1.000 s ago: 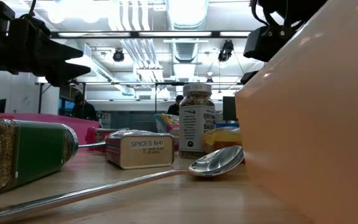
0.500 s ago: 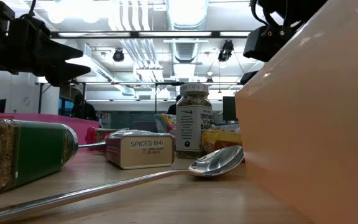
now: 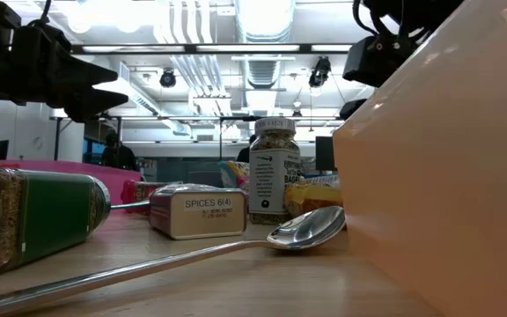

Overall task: Pick & Place Food Item
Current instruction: Put the yellow noodle pack into the orange bin

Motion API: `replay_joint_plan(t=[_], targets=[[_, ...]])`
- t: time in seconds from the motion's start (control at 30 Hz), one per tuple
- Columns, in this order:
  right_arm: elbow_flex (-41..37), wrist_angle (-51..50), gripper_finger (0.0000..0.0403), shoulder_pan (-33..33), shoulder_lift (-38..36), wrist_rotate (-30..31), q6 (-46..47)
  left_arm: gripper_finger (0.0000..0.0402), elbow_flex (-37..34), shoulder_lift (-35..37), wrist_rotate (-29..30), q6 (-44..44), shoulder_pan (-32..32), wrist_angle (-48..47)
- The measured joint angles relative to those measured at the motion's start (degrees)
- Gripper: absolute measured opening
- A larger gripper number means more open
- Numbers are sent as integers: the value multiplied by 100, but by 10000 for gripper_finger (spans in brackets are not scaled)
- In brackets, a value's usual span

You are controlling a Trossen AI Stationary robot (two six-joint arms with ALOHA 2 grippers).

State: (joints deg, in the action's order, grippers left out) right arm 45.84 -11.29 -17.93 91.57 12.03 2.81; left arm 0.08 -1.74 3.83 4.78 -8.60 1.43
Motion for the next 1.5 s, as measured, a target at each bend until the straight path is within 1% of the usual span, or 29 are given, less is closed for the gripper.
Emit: replay_joint_plan(t=[0.57, 0.77, 1.0, 1.1, 1.33, 1.5], targets=[[1630, -2310, 8, -12, -11, 15, 11, 372, 0, 0, 0, 0, 2, -1], [2105, -2841, 8, -127, -14, 174, 19, 372, 0, 0, 0, 0, 0, -1], [2519, -3309, 8, -431, -22, 186, 46, 372, 0, 0, -1, 0, 2, -1], [2694, -3542, 8, -598, -22, 237, 332, 372, 0, 0, 0, 0, 1, 0], [3137, -4032, 8, -1004, -24, 317, 1511, 372, 0, 0, -2, 0, 0, 0], [3270, -4227, 8, -1348, -33, 317, 2201, 372, 0, 0, -1, 0, 1, -1]])
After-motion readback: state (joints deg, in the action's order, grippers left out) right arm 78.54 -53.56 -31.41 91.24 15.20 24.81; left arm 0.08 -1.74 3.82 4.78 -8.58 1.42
